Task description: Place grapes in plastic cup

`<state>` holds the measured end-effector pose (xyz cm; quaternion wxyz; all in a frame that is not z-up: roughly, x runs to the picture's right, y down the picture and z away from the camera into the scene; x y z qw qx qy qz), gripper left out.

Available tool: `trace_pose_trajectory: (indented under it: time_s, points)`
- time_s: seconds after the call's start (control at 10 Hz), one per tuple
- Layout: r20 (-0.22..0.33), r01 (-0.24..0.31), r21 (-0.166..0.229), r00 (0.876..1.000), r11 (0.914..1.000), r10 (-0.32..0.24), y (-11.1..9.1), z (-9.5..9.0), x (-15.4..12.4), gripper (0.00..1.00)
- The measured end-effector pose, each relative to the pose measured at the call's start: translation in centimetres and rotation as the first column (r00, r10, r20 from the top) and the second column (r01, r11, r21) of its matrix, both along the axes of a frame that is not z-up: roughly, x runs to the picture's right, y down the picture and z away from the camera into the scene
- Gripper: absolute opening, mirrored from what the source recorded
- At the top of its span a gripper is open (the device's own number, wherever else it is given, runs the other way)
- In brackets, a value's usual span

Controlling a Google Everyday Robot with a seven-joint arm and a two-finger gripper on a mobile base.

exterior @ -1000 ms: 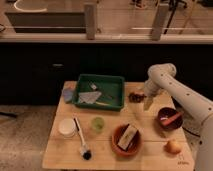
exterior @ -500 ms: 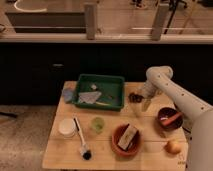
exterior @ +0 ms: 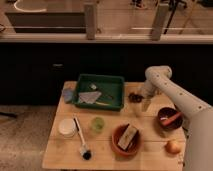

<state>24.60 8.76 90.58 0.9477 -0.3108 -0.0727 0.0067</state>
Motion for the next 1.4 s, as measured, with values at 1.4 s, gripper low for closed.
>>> trace_pose_trajectory:
  time_s: [1.4]
  points:
    - [0.073,0.012,0.055,0.997,0.9984,-0.016,0.6,5.2,1.5,0.46]
